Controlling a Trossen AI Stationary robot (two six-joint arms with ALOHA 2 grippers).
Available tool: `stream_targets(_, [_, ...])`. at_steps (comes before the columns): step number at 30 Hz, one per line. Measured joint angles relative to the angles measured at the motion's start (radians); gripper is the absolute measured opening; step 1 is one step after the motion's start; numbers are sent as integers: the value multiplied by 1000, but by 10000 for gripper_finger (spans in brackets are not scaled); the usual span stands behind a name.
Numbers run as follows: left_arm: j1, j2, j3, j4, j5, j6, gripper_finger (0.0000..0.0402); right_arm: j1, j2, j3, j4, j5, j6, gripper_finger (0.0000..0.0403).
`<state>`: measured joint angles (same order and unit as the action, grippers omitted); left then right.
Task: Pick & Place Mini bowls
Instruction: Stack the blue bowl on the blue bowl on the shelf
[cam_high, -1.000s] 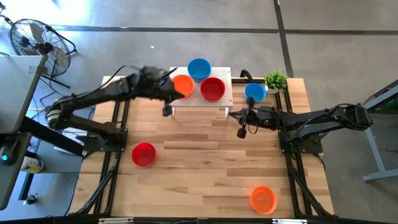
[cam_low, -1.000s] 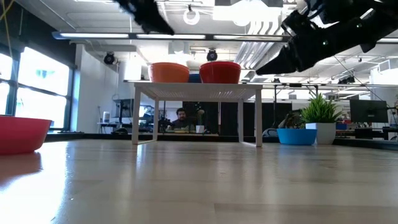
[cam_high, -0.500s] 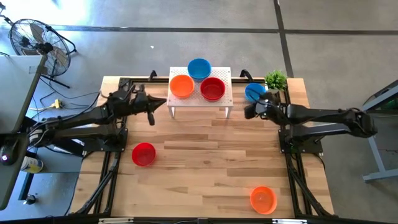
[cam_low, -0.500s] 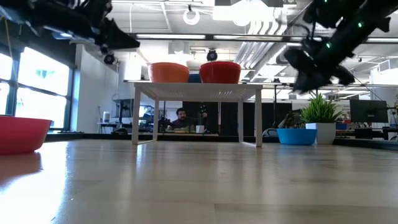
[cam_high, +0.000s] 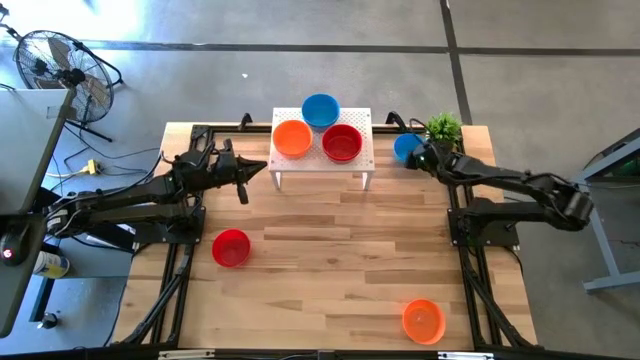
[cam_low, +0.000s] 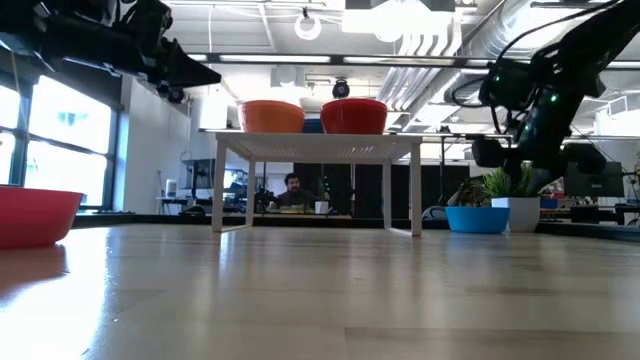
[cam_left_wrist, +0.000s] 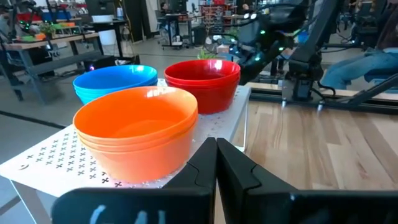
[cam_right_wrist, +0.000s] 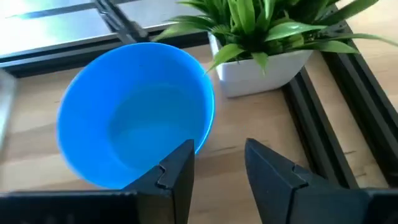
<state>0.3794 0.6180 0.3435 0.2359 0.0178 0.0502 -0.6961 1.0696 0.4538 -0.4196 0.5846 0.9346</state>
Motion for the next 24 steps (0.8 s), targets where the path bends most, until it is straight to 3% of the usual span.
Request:
stream_targets(8, [0,0,0,0,6,-3,0,-87,165,0,195,-79,-76,127])
stream_targets(12, [0,0,0,0,6,-3,0,-117,221,0,227,-123,-91,104])
stream_targets(19, [0,0,0,-8,9,-3,0,-90,196,2,227,-149,-135,11])
stream_targets(24, [0,0,0,-8,28,-4,0,-97,144,33,127,-253,-215,14])
